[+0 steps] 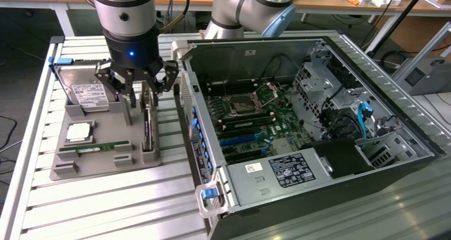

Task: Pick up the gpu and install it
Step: 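Pick up the gpu and move the gpu toward the slot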

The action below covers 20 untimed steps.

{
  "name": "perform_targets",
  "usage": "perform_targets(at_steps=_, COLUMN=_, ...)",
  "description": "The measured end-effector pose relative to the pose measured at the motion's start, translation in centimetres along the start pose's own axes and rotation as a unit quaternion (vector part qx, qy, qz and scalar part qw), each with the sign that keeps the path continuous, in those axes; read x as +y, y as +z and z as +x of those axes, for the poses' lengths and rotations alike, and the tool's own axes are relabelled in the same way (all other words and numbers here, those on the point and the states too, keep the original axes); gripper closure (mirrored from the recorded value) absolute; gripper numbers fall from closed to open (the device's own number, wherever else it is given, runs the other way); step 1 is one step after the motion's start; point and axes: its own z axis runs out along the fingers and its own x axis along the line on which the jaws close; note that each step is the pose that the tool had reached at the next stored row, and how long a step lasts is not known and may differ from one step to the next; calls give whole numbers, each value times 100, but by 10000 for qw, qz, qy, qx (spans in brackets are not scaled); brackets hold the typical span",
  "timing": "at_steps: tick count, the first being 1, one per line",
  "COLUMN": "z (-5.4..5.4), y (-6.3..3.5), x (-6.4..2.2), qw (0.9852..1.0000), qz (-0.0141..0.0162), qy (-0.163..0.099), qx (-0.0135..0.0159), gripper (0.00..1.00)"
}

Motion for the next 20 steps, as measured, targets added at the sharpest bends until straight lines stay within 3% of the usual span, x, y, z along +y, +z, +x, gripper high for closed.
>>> perform_targets(at_steps=20, z=-20, y=131, x=22, qw=10000, qz=14, qy=0, qx=-2, gripper=52)
